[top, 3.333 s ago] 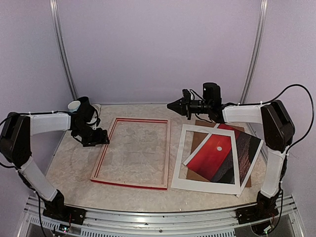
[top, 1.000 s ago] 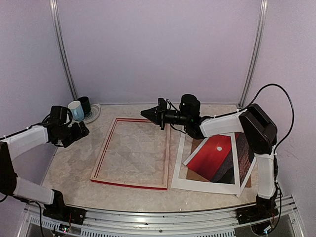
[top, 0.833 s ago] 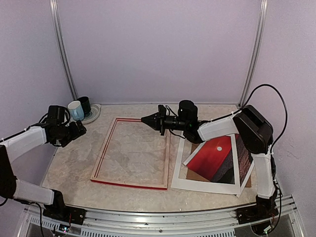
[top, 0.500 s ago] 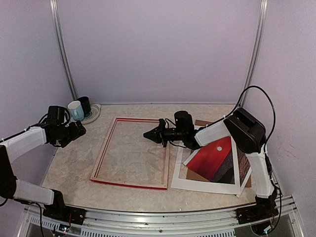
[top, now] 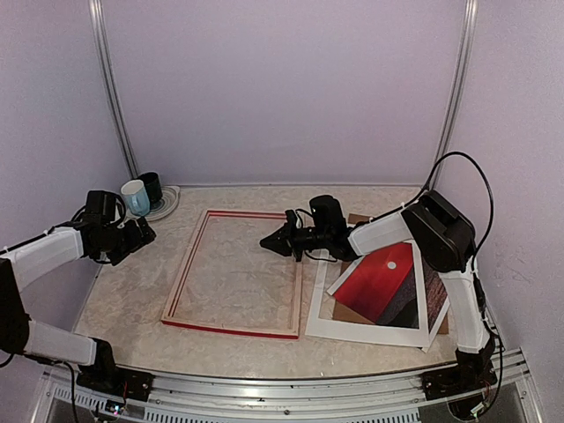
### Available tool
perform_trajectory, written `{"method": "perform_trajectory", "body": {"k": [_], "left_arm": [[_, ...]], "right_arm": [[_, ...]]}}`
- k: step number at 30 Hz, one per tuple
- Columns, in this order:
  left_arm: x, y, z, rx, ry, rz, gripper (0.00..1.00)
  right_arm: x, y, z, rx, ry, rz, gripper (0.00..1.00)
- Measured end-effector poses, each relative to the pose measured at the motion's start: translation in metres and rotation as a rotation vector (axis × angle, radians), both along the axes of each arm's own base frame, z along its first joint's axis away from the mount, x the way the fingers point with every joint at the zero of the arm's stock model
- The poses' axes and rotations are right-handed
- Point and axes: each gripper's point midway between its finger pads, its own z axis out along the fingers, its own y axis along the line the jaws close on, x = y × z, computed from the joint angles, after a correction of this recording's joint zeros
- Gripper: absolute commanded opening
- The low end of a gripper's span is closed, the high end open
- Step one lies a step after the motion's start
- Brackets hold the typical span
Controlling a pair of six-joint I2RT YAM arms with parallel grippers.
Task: Put the photo into the frame
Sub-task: Place the glass panel at the frame body.
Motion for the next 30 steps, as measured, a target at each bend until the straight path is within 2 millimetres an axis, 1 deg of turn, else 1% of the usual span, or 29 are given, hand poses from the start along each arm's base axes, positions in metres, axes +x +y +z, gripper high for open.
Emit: {"method": "perform_trajectory", "body": {"k": [8,19,30], "left_arm": [[0.000,-0.003,-0.003,-0.013,0.009,-0.013,0.99],[-0.001,-0.005,-0.006,-0.023,0.016,-0.022,0.99],[-0.001,-0.006,-0.006,-0.026,0.018,-0.025,0.99]], "right_arm": [[0.003,-0.006,-0.007,-0.027,-0.005,0.003,0.00],[0.010,-0.011,-0.002,-0.028,-0.023,0.013,0.00],[0.014,-0.015,-0.008,-0.038,-0.022,0.015,0.00]]}}
